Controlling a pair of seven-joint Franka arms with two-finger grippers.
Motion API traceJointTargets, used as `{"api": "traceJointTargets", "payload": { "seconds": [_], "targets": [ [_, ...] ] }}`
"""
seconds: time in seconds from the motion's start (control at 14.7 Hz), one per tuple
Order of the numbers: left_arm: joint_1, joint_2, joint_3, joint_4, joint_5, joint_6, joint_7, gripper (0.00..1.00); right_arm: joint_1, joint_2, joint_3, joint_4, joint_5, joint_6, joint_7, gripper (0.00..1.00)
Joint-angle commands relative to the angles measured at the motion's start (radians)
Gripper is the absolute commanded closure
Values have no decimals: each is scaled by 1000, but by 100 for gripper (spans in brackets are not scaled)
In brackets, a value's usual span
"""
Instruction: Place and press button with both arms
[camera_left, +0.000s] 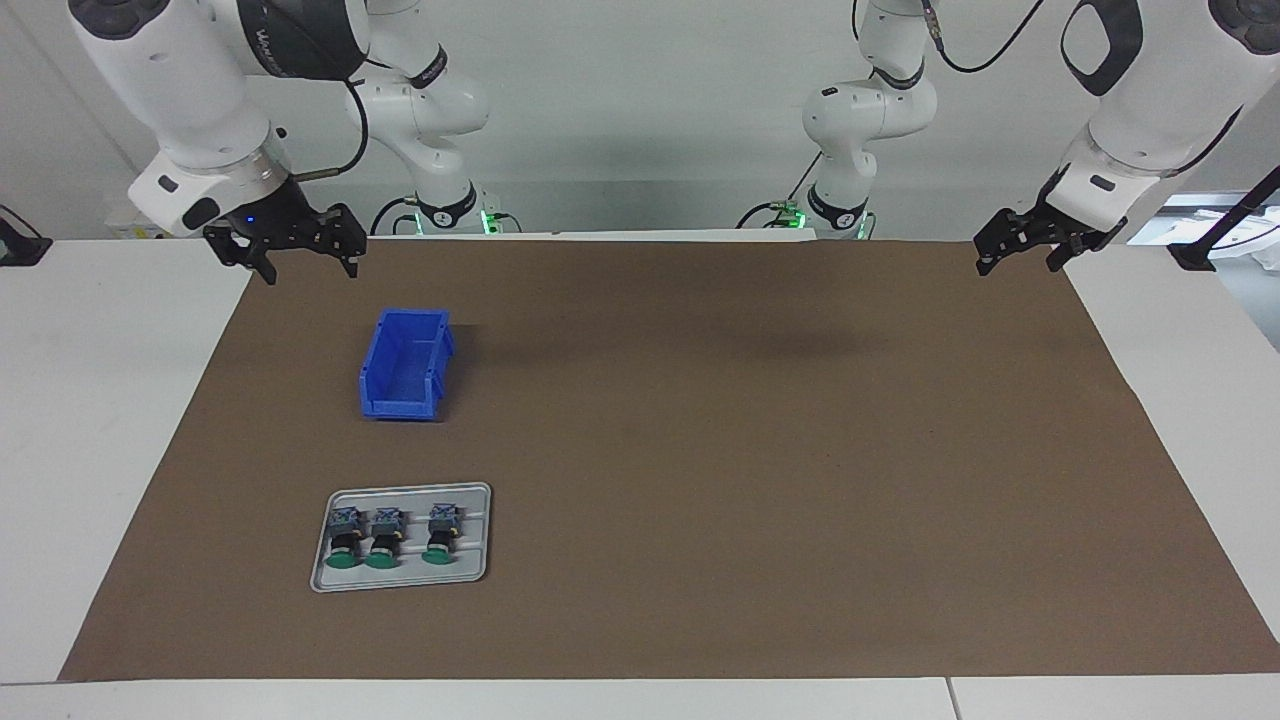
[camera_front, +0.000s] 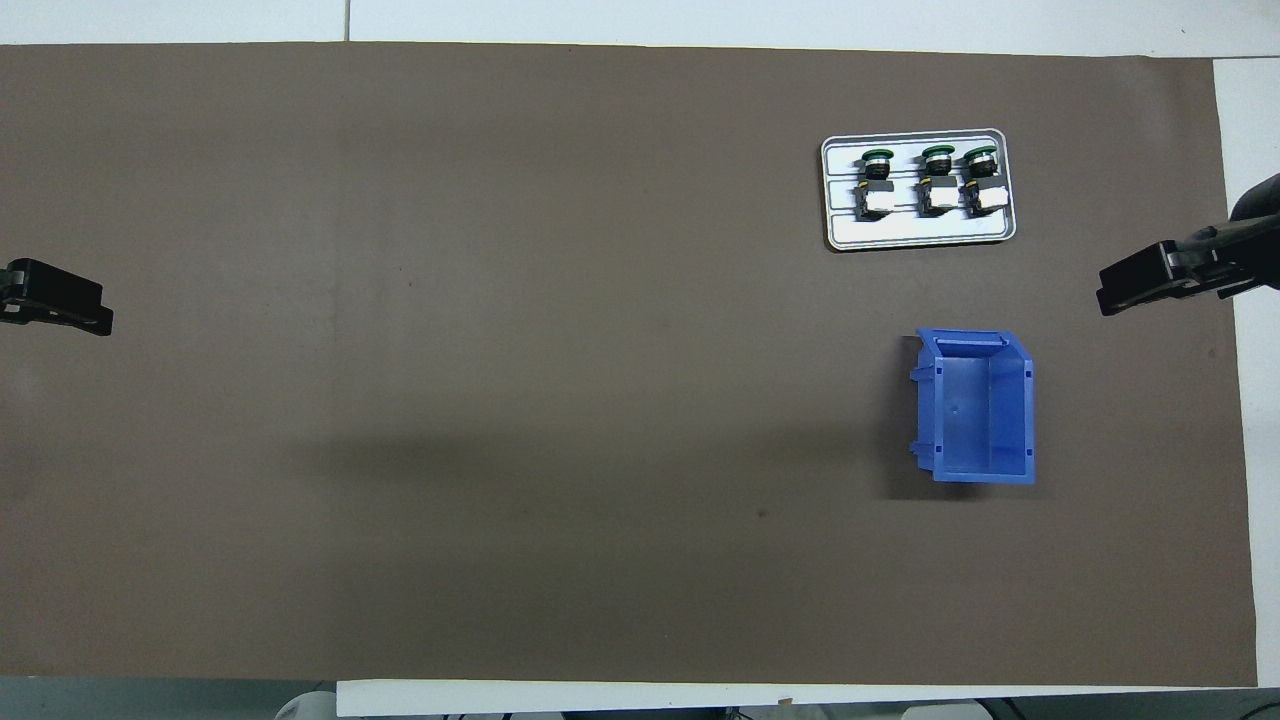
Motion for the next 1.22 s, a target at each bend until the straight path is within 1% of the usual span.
{"api": "traceJointTargets", "payload": {
  "seconds": [0.0, 0.27, 0.54, 0.88, 1.09, 1.15],
  "targets": [
    [7, -20, -1, -21, 13, 4, 12, 0, -11, -9, 5, -18, 20, 17, 4, 1],
    [-8, -22, -7, -21, 13, -7, 11, 0, -11, -12, 5, -21, 20, 14, 4, 1],
    [9, -22, 0, -21, 13, -13, 9, 0, -14, -15, 2, -18, 22, 15, 3, 1],
    [3, -22, -1, -22, 13, -11, 12, 0, -6, -34, 0, -28, 22, 3, 5, 1],
    [7, -20, -1, -18, 13, -14, 12, 0, 15, -18, 6, -24, 25, 66, 11, 1],
    [7, -20, -1, -19, 13, -5, 11, 0, 29, 6, 6, -13, 34, 81, 14, 1]
  ]
}}
